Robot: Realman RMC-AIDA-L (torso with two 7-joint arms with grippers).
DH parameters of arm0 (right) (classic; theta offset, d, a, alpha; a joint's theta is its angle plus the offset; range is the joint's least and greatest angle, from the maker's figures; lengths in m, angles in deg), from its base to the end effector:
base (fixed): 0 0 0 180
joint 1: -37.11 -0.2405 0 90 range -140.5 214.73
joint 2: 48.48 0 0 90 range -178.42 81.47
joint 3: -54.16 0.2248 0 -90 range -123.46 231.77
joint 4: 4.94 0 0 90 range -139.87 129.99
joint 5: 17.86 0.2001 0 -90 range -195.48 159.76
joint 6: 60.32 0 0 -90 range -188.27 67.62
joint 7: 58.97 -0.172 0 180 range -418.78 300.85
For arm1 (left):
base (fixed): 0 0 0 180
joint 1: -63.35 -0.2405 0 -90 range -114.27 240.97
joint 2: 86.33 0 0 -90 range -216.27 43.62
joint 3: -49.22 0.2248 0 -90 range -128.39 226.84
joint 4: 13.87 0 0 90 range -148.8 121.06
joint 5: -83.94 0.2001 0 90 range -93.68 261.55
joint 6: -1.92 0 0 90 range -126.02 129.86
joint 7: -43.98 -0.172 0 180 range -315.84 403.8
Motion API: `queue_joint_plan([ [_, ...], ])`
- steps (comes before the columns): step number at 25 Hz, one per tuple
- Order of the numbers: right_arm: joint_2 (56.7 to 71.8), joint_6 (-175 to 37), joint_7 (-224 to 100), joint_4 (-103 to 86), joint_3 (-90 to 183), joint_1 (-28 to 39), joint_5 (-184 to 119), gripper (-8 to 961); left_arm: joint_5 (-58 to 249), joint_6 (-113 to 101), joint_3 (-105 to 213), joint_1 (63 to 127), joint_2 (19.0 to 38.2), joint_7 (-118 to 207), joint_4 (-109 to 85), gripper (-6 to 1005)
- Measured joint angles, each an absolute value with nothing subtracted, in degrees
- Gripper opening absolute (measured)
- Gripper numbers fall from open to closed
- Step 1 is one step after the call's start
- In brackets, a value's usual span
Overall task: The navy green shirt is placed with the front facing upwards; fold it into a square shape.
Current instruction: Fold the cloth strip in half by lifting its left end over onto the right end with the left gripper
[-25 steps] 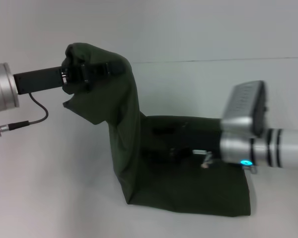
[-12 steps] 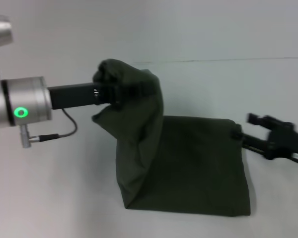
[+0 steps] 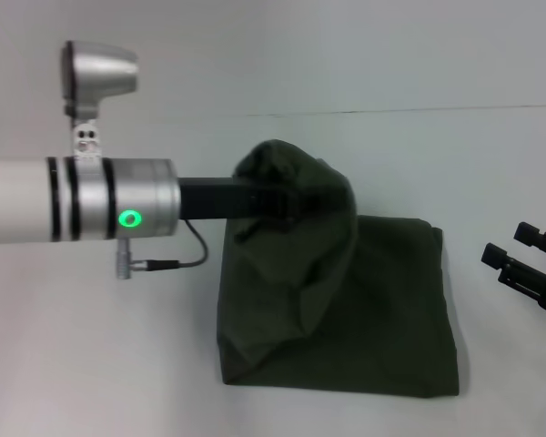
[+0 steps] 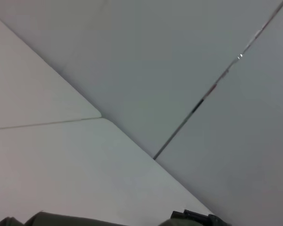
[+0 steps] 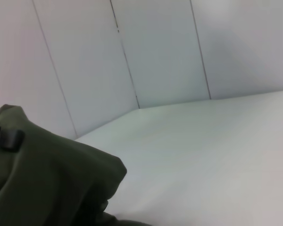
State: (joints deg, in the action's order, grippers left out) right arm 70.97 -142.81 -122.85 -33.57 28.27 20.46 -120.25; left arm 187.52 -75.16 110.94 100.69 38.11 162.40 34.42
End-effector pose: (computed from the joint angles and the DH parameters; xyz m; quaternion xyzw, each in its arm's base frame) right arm 0.3102 0.2831 0.0204 -0.8311 0.3086 0.3108 0.3427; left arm -0.1106 0.3497 -0.0520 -0.8934 -0.3654 -0.2599 0.0298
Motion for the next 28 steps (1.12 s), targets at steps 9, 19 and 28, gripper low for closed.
queue_joint_plan([
  [9,70.97,-142.57,-122.85,-33.52,28.54,21.18,-120.34,775,184.23,-66.82,122.72,102.41,38.13,162.31,32.95,84],
  [19,70.96,-142.58,-122.86,-33.7,28.85,21.34,-120.34,774,182.54,-59.45,130.75,104.16,38.37,161.61,28.57,85],
  [28,70.96,-142.6,-122.86,-33.91,28.85,21.29,-120.21,774,180.7,-58.15,135.72,105.6,38.39,160.75,25.72,183],
])
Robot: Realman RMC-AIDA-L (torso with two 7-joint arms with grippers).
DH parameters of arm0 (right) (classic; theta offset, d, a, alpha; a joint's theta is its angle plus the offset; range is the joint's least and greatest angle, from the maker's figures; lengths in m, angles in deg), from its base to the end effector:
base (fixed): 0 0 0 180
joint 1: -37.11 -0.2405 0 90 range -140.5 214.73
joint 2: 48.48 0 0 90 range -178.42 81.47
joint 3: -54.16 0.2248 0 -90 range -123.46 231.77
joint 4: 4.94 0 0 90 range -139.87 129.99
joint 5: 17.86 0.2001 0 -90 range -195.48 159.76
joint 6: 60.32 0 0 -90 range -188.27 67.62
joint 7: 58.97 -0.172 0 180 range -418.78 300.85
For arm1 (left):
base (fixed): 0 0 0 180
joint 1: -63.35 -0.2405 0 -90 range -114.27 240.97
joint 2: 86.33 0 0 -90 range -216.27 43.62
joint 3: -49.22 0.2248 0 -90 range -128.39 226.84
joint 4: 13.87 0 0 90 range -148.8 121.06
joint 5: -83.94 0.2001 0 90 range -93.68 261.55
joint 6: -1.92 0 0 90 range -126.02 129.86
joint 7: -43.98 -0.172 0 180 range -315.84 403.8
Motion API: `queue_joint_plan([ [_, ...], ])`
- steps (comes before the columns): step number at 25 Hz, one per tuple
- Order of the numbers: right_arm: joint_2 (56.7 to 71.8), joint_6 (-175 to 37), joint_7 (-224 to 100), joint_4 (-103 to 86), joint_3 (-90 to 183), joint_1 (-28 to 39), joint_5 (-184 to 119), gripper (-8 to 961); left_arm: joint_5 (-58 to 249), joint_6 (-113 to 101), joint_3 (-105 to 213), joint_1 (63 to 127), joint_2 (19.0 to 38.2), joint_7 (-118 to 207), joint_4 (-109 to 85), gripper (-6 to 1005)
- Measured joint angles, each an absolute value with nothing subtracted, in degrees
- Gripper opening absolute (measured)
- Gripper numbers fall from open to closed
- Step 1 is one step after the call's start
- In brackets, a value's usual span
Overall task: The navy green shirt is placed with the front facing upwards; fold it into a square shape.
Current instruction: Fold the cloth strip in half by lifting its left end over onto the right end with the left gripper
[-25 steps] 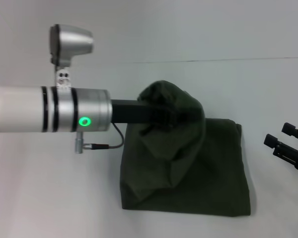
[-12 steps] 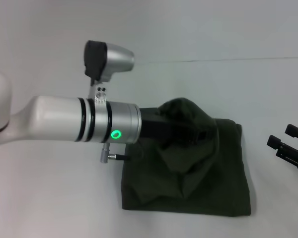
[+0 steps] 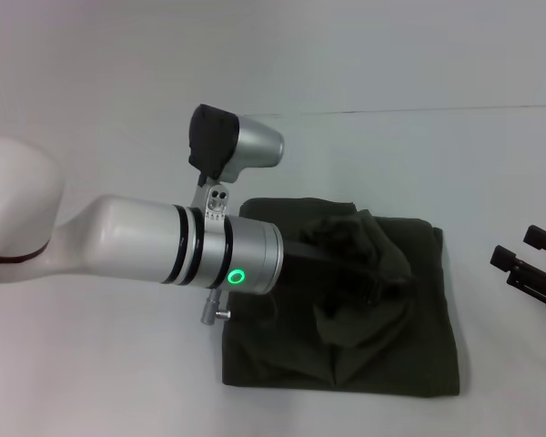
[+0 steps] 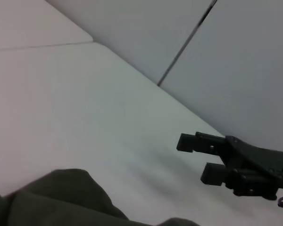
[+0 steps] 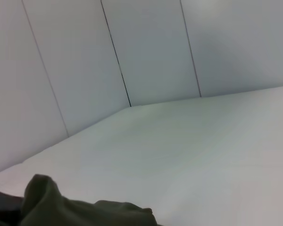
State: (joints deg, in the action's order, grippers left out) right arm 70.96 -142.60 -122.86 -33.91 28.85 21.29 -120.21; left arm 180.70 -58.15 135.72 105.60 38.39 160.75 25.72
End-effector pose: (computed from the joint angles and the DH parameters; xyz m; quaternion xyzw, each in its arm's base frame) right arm 0.3158 0.2798 0.0234 -0.8263 0.3144 0.3076 0.3517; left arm -0.1004 0.3309 -0.1324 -0.9301 -0.3315 -0.1568 0.0198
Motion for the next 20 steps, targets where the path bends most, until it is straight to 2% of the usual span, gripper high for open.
queue_joint_plan([
  [5,70.87,-142.6,-123.0,-33.94,28.84,21.02,-120.16,774,179.18,-58.23,135.91,105.49,38.38,161.43,25.34,360],
  [10,70.55,-142.75,-123.34,-34.04,28.85,21.1,-120.04,774,178.48,-59.11,135.46,105.68,38.31,165.56,25.68,588],
  [20,70.42,-142.41,-122.9,-34.04,30.61,21.85,-120.32,774,175.54,-62.7,135.94,106.72,38.26,168.0,27.25,776],
])
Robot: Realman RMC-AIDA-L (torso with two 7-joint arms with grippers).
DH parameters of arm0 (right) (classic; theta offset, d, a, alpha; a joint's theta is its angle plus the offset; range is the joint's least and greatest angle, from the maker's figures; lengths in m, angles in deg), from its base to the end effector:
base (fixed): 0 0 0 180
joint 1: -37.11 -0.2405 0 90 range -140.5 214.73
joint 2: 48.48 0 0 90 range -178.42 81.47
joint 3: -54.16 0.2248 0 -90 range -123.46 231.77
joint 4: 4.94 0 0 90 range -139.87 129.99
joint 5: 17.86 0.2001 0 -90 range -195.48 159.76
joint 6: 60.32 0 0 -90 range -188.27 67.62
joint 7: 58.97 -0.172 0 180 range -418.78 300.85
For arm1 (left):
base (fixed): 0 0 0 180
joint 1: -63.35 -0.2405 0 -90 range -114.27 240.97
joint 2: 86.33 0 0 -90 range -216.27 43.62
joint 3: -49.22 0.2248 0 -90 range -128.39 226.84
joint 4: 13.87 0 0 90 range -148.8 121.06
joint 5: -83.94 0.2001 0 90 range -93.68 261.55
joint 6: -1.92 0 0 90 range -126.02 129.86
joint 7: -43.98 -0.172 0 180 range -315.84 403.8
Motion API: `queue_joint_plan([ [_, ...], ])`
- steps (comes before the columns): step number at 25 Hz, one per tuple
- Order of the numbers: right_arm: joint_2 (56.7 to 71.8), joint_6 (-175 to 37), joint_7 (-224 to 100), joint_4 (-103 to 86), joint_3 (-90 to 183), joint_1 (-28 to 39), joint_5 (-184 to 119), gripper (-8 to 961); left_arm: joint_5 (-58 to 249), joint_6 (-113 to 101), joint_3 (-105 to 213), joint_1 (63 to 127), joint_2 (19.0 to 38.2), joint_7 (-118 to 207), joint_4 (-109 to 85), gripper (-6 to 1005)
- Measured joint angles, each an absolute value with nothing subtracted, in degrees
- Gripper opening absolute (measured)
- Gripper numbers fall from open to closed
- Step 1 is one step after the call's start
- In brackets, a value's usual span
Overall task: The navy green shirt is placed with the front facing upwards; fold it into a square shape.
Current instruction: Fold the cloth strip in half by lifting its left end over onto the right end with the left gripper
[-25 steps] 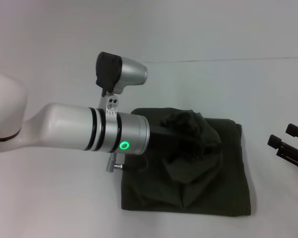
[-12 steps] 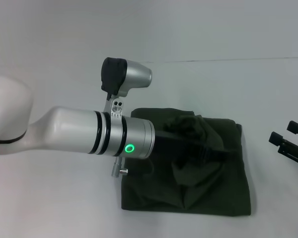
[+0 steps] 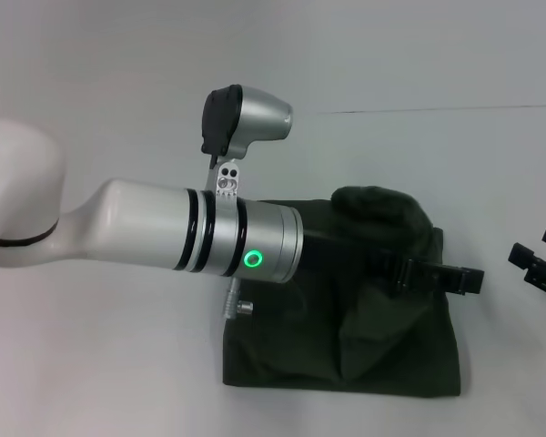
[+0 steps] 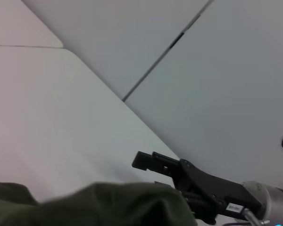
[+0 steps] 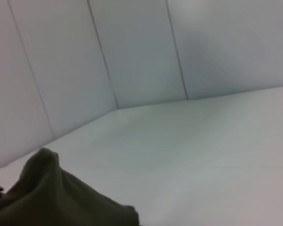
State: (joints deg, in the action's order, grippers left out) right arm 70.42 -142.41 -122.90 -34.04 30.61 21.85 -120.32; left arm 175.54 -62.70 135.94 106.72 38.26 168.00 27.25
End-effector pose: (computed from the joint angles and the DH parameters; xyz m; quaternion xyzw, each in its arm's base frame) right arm 0.3237 0.2781 0.0321 -0.8179 0.3201 0.3048 0.3684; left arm -0.0725 0.3236 -0.1252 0.9046 0.3782 0.1927 0.0393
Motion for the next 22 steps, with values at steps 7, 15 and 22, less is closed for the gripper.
queue_joint_plan([
  [7,70.29,-142.4,-122.86,-34.03,32.38,22.54,-120.41,775,175.11,-61.8,138.34,107.72,38.38,168.63,27.11,888],
  [15,70.22,-142.35,-122.85,-34.14,32.71,23.35,-120.43,776,171.27,-56.98,143.37,108.81,38.39,169.21,26.95,887],
  [22,69.56,-147.2,-122.85,-37.22,32.21,24.44,-121.08,775,171.01,-57.81,138.03,107.18,37.98,167.32,27.24,886],
])
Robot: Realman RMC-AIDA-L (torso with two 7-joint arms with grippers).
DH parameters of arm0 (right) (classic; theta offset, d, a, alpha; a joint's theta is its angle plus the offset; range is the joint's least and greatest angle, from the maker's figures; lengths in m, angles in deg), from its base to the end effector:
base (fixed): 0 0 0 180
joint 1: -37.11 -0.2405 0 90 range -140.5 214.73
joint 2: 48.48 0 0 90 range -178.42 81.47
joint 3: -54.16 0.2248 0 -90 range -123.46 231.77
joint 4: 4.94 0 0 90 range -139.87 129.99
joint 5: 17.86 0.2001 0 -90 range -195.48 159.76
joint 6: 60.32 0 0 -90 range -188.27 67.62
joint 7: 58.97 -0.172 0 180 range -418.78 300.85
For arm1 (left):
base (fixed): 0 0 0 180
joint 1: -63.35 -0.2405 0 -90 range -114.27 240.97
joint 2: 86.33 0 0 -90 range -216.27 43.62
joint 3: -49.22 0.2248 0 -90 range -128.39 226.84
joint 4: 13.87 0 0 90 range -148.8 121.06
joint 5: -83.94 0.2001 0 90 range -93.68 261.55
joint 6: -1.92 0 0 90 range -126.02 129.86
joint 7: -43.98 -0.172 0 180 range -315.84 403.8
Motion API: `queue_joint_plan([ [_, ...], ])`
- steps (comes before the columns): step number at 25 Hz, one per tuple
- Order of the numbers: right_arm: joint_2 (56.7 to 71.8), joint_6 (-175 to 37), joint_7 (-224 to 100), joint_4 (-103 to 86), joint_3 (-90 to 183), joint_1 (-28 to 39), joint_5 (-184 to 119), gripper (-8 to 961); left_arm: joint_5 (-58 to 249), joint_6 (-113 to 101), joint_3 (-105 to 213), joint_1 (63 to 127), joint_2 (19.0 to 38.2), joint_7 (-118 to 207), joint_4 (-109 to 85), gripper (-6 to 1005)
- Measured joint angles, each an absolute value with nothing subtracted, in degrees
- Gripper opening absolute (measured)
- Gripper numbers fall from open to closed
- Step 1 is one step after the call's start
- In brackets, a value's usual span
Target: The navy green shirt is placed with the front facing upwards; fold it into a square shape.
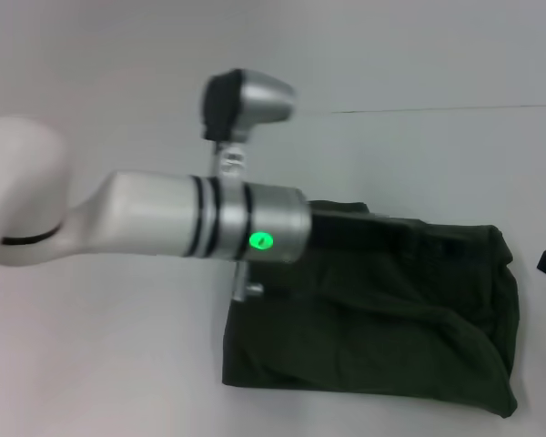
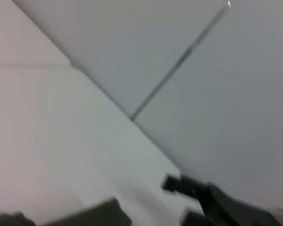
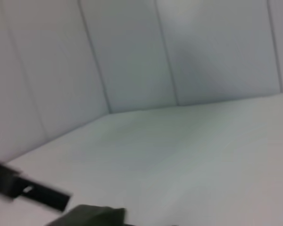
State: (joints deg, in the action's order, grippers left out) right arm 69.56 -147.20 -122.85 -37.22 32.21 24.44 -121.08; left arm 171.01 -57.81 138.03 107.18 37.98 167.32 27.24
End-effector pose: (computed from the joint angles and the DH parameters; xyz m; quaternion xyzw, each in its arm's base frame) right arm 0.3285 0.2629 0.0509 -0.8226 0.3006 0.3047 0.3745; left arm -0.0644 0.3354 -0.1244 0.8971 0.3836 0.2189 0.0139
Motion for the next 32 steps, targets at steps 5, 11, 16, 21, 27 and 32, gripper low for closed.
queue_joint_plan([
  [5,70.75,-155.02,-119.96,-39.62,31.82,23.6,-125.53,774,171.12,-66.2,125.66,103.14,37.53,160.35,27.25,885],
  [11,71.21,-156.26,-119.15,-37.13,28.6,19.79,-129.24,773,171.98,-73.2,115.95,99.65,36.6,157.71,27.25,882],
  [16,71.18,-146.36,-125.7,-34.36,27.99,16.43,-130.29,771,172.52,-73.84,115.16,98.96,36.96,157.12,27.32,879],
  [21,71.23,-137.56,-130.54,-33.62,26.95,14.06,-131.66,770,172.63,-73.97,115.15,98.75,37.09,156.84,27.25,875],
  [27,71.22,-132.14,-131.03,-32.03,26.86,11.83,-131.45,769,172.63,-75.22,114.13,98.08,37.09,155.96,27.33,870],
  [32,71.26,-142.02,-128.45,-34.6,27.32,12.14,-130.31,768,172.62,-77.35,111.58,97.29,36.9,154.24,27.38,866],
])
